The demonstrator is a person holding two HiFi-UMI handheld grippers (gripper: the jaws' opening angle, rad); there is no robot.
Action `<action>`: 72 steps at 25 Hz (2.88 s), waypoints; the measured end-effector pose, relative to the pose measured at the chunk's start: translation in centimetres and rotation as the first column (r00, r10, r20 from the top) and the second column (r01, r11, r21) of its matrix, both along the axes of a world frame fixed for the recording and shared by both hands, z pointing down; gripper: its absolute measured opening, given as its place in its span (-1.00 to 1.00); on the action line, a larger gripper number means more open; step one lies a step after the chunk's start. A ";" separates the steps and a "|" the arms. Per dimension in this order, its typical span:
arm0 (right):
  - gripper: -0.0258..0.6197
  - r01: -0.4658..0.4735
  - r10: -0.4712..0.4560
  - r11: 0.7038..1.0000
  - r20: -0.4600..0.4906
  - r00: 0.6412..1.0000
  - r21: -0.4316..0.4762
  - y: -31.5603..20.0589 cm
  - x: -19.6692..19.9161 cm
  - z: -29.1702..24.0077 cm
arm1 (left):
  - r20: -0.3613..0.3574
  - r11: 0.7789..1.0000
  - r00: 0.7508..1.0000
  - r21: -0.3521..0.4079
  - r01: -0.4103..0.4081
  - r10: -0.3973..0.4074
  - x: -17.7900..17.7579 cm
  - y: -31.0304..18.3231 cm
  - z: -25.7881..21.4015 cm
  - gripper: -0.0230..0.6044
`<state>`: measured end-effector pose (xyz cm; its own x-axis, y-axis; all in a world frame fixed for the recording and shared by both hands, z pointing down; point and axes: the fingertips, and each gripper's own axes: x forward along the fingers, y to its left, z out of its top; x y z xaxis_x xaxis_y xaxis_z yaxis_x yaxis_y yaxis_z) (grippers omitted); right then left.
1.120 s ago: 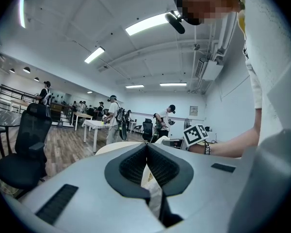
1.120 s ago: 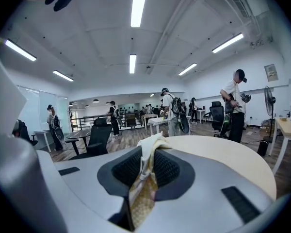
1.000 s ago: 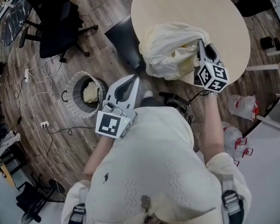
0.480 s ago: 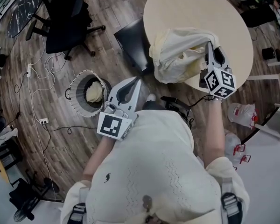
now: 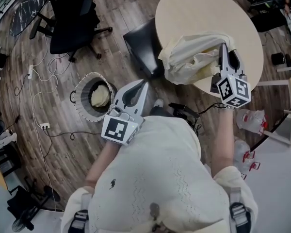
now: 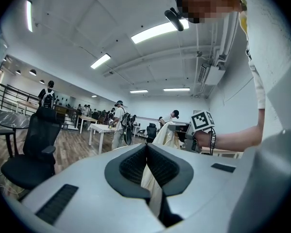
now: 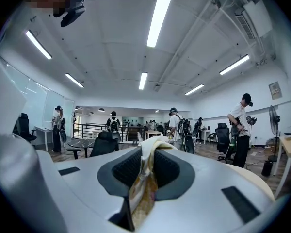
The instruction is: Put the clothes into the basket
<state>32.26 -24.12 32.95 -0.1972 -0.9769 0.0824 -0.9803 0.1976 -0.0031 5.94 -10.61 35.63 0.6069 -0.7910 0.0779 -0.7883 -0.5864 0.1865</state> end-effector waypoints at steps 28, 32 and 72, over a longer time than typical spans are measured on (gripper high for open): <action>-0.70 0.088 -0.076 0.983 -0.081 0.994 0.163 6.1 -16.6 -10.6 | -0.025 0.994 0.994 -0.024 0.104 -0.104 -16.7 4.5 0.6 -0.86; -0.70 0.120 -0.106 0.976 -0.088 0.991 0.184 7.1 -19.5 -11.6 | -0.028 0.992 0.991 -0.024 0.128 -0.128 -19.0 5.6 0.5 -0.86; -0.70 0.576 -0.558 0.786 -0.141 0.817 0.225 15.0 -49.3 -13.1 | -0.017 0.868 0.868 -0.012 0.497 -0.497 -39.6 20.2 1.3 -0.86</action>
<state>-17.01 -9.09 19.90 -0.7248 -0.6797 -0.1125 -0.6876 0.7036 0.1796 -33.64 9.60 36.95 0.1352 -0.9878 0.0770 -0.9713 -0.1168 0.2070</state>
